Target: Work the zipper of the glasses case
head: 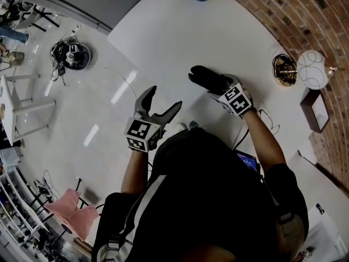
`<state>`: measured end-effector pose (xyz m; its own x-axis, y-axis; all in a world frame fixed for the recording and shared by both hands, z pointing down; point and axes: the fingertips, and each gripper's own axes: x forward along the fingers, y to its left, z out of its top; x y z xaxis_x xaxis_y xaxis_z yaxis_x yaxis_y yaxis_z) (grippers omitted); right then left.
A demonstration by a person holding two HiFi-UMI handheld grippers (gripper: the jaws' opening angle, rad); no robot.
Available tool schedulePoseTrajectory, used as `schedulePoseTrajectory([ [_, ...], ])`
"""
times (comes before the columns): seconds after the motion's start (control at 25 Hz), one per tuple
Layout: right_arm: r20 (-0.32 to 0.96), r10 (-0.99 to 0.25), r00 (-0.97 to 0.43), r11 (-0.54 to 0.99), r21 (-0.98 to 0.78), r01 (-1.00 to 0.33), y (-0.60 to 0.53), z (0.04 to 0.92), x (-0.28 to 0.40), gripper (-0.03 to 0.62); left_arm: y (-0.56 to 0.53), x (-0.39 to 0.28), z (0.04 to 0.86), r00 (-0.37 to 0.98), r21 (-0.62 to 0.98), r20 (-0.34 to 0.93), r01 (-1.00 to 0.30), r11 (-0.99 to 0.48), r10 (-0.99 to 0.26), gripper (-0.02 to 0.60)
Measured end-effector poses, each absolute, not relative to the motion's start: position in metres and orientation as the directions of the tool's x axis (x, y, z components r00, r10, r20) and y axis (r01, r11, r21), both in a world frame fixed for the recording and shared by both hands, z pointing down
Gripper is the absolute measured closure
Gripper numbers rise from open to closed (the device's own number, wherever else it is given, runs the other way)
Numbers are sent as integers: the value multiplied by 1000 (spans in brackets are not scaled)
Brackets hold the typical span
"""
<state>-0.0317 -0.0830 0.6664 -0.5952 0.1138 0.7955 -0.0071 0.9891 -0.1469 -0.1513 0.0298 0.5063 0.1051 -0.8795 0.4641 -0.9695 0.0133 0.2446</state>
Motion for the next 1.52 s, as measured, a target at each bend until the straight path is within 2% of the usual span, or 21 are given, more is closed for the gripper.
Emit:
schedulePoseTrajectory([
  [0.4,777,84,-624,991,-130,-27,-79,652,-32,336,27,-148,504,123,241,462,-970,-9,-878,161],
  [0.6,773,76,-630,990,-133,-45,-82,657,-29,339,24,-147,510,130,250,467,-968,-10,-875,164],
  [0.8,728,86,-680,959,-246,-142,-85,647,-27,341,13,-143,507,160,266,458,-963,-37,-875,166],
  [1.08,604,61,-795,862,-434,-264,-95,611,-23,341,-21,-125,498,247,342,437,-935,-94,-865,173],
  [1.32,527,12,-850,796,-519,-311,-98,585,-10,341,-46,-105,493,327,366,403,-913,-177,-855,176],
  [1.52,408,-54,-911,663,-668,-338,-108,560,-12,341,-68,-105,489,410,423,331,-870,-254,-850,184],
])
